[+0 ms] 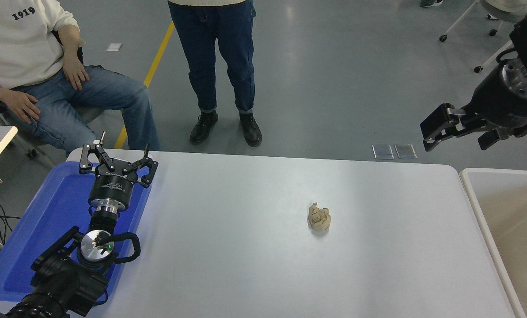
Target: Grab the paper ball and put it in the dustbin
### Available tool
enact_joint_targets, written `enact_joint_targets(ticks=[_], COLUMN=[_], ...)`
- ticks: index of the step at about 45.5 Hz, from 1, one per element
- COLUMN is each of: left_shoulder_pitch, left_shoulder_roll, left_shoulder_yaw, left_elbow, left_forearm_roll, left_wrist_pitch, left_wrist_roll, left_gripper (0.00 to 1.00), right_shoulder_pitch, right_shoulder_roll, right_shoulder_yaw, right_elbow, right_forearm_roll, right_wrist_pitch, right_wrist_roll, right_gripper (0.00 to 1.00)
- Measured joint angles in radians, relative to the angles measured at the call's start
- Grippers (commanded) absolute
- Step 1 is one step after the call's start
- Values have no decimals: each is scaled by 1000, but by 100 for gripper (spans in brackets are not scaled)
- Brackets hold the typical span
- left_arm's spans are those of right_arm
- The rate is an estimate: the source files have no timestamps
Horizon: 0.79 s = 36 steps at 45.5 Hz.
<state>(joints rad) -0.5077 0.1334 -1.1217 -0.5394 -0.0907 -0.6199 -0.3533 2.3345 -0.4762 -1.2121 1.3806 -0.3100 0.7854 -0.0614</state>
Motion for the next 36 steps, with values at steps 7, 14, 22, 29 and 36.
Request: enact_joint_targets(ticks=[7, 14, 22, 29, 36], left_shoulder_pitch=[0, 0, 0, 0, 0], left_shoulder_roll=[0, 0, 0, 0, 0], left_shoulder_yaw=[0, 0, 0, 0, -1], left_elbow=[0, 0, 0, 1, 1], left_forearm_roll=[0, 0, 0, 0, 0], left_wrist_pitch=[0, -1, -1, -1, -1], left_wrist_roll=[1, 1, 1, 1, 0], left_gripper=[100, 100, 100, 100, 100], right_shoulder_pitch=[-1, -1, -1, -5, -9], right_shoulder_roll=[0, 0, 1, 3, 16], right_shoulder_yaw=[1, 9, 36, 84, 154], right_elbow=[-3, -9, -12, -14, -15], right_forearm_roll=[1, 5, 7, 8, 6], right_wrist_pitch=[0, 0, 0, 0, 0], right_wrist_roll=[0, 2, 2, 2, 2], right_gripper=[100, 100, 100, 100, 100])
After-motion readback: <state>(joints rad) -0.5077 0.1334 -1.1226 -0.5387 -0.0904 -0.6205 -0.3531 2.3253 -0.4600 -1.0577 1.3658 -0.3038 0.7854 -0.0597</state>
